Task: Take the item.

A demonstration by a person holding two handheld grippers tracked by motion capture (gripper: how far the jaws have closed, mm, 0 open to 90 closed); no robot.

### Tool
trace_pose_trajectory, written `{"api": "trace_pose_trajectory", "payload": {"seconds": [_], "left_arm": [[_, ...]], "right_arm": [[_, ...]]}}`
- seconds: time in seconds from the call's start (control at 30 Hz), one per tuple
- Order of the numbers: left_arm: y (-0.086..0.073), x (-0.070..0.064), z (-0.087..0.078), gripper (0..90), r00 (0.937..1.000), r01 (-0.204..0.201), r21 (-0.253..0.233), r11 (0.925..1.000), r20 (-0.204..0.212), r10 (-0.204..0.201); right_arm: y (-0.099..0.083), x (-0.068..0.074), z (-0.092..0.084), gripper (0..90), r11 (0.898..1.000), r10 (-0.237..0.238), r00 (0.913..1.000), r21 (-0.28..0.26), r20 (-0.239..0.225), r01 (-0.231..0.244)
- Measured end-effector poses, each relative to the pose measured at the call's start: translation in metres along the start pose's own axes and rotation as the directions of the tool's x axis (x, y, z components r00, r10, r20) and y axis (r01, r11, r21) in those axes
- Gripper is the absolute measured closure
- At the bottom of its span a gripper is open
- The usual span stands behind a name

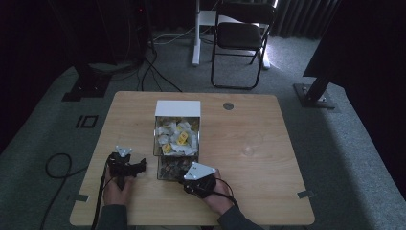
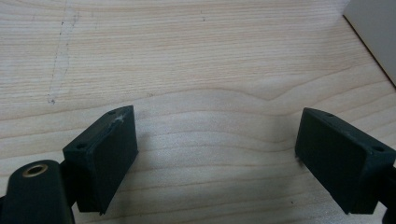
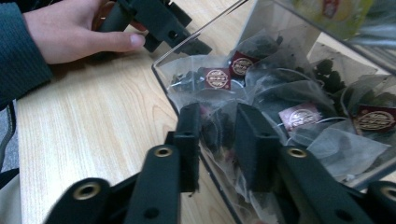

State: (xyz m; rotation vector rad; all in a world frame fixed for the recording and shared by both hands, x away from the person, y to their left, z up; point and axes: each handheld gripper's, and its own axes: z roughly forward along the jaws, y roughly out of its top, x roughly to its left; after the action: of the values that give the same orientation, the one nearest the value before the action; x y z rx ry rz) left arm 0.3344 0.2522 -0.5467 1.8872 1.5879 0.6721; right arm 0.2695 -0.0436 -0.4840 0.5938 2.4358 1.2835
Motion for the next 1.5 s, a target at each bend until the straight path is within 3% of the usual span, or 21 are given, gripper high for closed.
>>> {"api": "trace_pose_trajectory", "payload": {"seconds": [0.17, 0.33, 0.73, 1.5], "left_arm": [[0.000, 0.000, 0.000, 13.4, 1.0000, -0.002, 0.002, 1.0000, 0.000, 0.002], [0.000, 0.000, 0.000, 13.5, 1.0000, -0.002, 0.002, 1.0000, 0.000, 0.002], [0.000, 0.000, 0.000, 13.5, 1.0000, -0.001, 0.001, 1.0000, 0.000, 0.001], [0.000, 0.000, 0.000, 13.4, 1.0000, 0.000, 0.000, 1.0000, 0.000, 0.000]], "right_arm": [[0.001, -0.002, -0.001, 84.3, 1.000, 0.012, 0.9999, -0.010, 0.006, -0.012], [0.003, -0.003, -0.003, 87.5, 1.000, 0.007, 1.0000, -0.028, 0.004, -0.007], [0.009, -0.004, -0.013, 90.0, 0.996, 0.032, 0.9995, -0.079, 0.004, -0.032], [0.018, -0.002, -0.024, 90.0, 0.994, 0.014, 0.9998, -0.112, 0.017, -0.012]]}}
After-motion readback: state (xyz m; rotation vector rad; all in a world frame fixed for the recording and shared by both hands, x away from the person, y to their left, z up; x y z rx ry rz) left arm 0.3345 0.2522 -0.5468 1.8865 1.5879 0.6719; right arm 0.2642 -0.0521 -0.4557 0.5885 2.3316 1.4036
